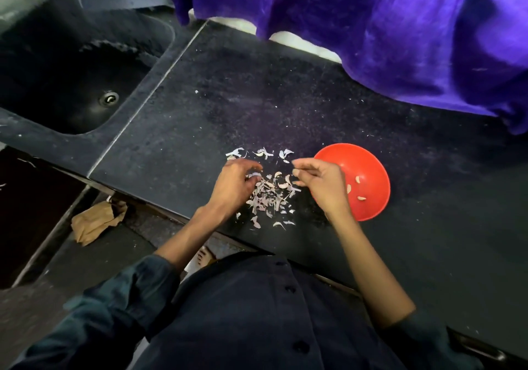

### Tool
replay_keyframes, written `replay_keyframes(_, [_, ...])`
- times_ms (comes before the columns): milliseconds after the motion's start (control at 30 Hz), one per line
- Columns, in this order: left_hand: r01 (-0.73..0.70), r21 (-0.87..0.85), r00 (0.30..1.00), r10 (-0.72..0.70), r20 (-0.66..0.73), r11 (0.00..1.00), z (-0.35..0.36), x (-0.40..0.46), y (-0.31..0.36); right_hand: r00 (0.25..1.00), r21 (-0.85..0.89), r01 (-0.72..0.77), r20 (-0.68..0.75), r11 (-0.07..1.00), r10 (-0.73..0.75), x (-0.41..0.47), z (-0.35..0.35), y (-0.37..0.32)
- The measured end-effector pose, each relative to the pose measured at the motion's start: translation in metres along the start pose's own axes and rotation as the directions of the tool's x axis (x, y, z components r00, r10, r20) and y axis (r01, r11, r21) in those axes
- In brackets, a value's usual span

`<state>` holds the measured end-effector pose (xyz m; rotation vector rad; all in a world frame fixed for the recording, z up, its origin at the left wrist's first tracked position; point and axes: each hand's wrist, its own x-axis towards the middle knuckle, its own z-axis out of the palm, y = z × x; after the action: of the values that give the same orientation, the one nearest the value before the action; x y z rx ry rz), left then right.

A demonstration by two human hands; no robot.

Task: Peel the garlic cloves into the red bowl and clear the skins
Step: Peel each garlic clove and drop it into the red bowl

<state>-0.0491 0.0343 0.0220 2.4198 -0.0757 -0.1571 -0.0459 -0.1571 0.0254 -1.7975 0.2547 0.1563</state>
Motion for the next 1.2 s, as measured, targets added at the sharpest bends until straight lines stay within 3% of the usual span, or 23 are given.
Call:
replay_keyframes(167, [0.018, 0.027, 1.000, -0.018, -0.018, 0.999, -0.009, 0.009, -0.017, 0.993, -0.367, 0.105, 0.091, 0.924, -0.077, 0.032, 0.040, -0.009])
replay_keyframes(333, [0.018, 0.014, 1.000, -0.017, -0.022, 1.000, -0.015, 0.015, -0.028, 0.957, -0.656, 0.288, 0.225, 0.698, -0.184, 0.055, 0.070, -0.006])
replay_keyframes(433, [0.015, -0.006, 1.000, -0.015, -0.019, 1.000, -0.017, 0.016, -0.031, 0.953, -0.747, 0.302, 0.229, 0.593, -0.197, 0.062, 0.076, -0.004])
replay_keyframes(633, [-0.001, -0.049, 1.000, -0.001, -0.030, 0.999, -0.020, 0.020, -0.035, 0.950, -0.780, 0.308, 0.222, 0.544, -0.220, 0.065, 0.079, 0.002])
replay_keyframes(700, [0.002, -0.088, 0.999, -0.005, -0.040, 0.996, -0.021, 0.020, -0.033, 0.938, -0.744, 0.339, 0.219, 0.576, -0.269, 0.062, 0.077, 0.003])
replay_keyframes(800, [0.049, -0.293, 0.997, -0.065, -0.046, 0.955, -0.022, 0.021, -0.029, 0.926, -0.571, 0.368, 0.151, 0.734, -0.347, 0.055, 0.069, 0.001])
replay_keyframes(933, [0.143, -0.637, 0.988, -0.145, 0.049, 0.758, -0.023, 0.021, -0.021, 0.963, -0.250, 0.269, 0.062, 0.930, -0.262, 0.028, 0.058, -0.006])
replay_keyframes(1033, [0.209, -0.756, 0.978, -0.130, 0.164, 0.621, -0.022, 0.015, -0.012, 0.979, -0.065, 0.196, 0.061, 0.978, -0.192, 0.008, 0.052, -0.008])
replay_keyframes(1200, [0.221, -0.775, 0.973, -0.078, 0.218, 0.592, -0.017, 0.005, -0.004, 0.989, 0.040, 0.122, 0.082, 0.992, -0.125, -0.011, 0.041, -0.010])
